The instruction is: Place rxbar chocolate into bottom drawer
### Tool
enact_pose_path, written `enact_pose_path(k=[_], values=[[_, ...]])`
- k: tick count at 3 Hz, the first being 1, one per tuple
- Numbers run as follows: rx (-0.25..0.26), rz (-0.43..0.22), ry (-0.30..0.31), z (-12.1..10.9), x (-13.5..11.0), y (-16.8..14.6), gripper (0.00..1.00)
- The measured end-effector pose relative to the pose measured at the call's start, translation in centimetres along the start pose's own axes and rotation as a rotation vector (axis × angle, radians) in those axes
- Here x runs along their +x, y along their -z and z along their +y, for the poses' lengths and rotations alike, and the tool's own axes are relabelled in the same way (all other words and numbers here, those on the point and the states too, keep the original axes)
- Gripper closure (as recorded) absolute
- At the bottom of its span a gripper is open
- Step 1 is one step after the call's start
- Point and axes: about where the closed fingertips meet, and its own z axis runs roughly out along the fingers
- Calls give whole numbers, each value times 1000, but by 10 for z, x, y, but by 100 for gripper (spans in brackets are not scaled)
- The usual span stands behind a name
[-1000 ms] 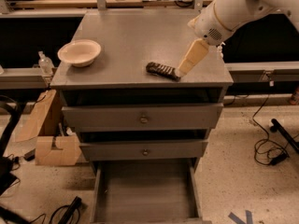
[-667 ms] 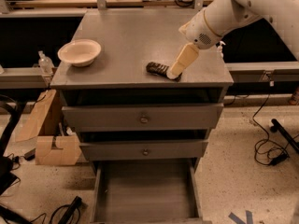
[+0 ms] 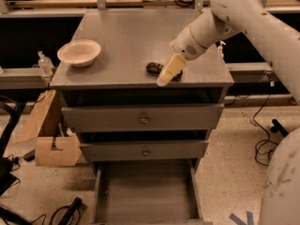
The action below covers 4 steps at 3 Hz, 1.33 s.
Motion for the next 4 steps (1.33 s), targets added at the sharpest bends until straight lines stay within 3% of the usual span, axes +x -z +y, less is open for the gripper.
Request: enact_pose_path(k=[1,2,4], values=[[3,30,-55,-9,11,-13,0],[20,61,-97,-20,21,-18,16],[13,93,-155,-27,33,-24,62]])
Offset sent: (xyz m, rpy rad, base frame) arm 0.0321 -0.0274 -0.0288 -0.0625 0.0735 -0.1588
